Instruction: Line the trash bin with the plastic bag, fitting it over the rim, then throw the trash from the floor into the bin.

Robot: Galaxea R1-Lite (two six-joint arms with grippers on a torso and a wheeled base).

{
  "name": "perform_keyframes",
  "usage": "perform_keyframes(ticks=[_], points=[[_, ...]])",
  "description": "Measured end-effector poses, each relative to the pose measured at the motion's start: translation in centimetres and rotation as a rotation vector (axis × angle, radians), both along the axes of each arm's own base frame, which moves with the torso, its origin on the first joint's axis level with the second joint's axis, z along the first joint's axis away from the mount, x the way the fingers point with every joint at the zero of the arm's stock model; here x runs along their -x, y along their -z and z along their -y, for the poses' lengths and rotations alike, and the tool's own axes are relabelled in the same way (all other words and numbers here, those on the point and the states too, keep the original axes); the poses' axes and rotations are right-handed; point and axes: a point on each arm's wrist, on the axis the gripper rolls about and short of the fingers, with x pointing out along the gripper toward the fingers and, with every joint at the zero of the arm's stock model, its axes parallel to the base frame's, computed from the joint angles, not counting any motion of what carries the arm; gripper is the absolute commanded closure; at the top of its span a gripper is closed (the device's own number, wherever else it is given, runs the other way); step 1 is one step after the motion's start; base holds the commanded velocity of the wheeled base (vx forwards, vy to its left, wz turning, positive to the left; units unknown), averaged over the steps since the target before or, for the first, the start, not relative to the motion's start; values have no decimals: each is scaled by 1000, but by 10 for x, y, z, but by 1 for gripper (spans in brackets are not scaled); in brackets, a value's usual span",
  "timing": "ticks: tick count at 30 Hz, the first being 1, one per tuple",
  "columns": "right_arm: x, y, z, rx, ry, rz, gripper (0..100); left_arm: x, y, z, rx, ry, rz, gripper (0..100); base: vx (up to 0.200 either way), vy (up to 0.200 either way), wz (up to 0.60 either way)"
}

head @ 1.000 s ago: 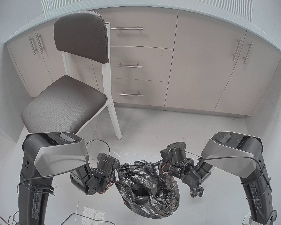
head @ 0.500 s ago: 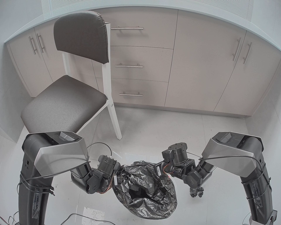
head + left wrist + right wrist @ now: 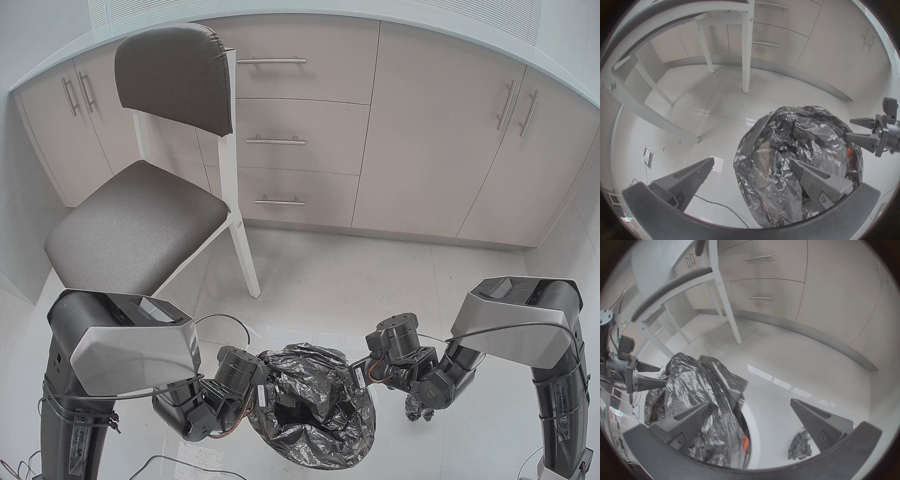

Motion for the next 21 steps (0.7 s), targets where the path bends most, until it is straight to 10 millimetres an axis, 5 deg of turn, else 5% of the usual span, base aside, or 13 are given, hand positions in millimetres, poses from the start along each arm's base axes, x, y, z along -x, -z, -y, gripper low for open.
perform_keyframes(ticks=[21], points=[[-5, 3, 39, 94, 149, -18, 0, 5, -1, -1, 7, -6, -10, 0, 0, 0, 0]])
